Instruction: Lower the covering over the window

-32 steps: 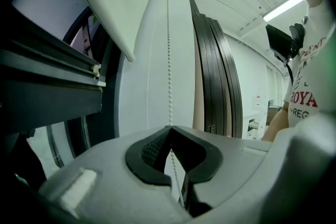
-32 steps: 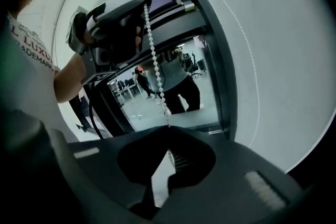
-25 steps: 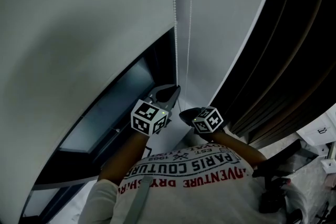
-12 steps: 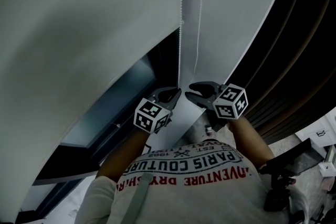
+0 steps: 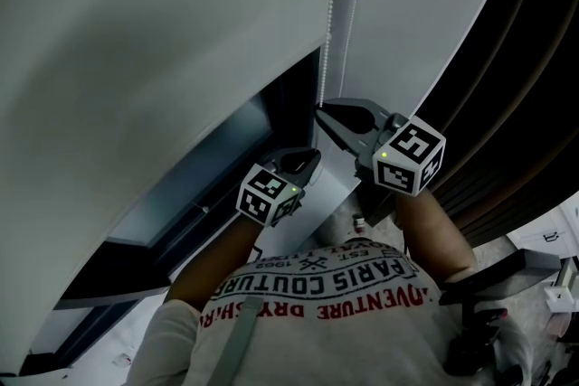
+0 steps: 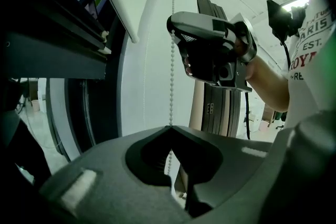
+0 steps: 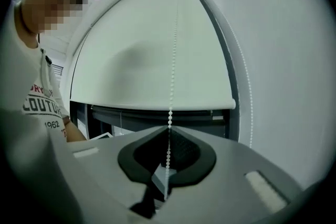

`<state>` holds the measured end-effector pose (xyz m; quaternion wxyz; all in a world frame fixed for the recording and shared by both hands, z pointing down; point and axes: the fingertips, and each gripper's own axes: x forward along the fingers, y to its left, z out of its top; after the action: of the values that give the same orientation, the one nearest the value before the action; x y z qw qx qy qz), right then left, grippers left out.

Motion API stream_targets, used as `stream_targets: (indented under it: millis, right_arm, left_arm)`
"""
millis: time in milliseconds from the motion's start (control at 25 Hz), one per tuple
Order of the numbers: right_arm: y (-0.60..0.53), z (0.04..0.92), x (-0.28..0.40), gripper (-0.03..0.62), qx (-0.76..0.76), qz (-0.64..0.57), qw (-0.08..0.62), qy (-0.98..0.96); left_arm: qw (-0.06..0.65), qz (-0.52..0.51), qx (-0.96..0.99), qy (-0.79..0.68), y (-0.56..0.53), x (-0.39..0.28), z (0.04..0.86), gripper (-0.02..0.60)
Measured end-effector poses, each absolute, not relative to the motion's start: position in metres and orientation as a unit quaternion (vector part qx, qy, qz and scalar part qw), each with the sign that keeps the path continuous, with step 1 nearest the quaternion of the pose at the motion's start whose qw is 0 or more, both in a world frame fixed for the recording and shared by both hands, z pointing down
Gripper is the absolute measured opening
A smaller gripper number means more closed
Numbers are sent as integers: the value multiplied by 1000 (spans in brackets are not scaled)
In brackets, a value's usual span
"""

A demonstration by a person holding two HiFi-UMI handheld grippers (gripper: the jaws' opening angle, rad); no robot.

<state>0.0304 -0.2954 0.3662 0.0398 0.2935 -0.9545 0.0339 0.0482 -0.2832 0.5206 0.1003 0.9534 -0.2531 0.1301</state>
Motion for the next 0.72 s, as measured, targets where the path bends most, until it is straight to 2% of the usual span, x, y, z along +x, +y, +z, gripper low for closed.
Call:
stream_targets:
  millis: [240, 400, 720]
  right_arm:
    - [-293, 368, 34, 6, 304, 48, 5, -952]
    - [-289, 394, 34, 6, 300, 56, 20, -952]
    - [-286, 459, 28, 6, 300, 104, 67, -946]
  left_arm:
    - [99, 132, 953, -254, -282, 48, 525, 8]
    - [101, 156, 950, -249, -278, 47, 550, 8]
    - [156, 213, 934, -239, -267, 34, 613, 8]
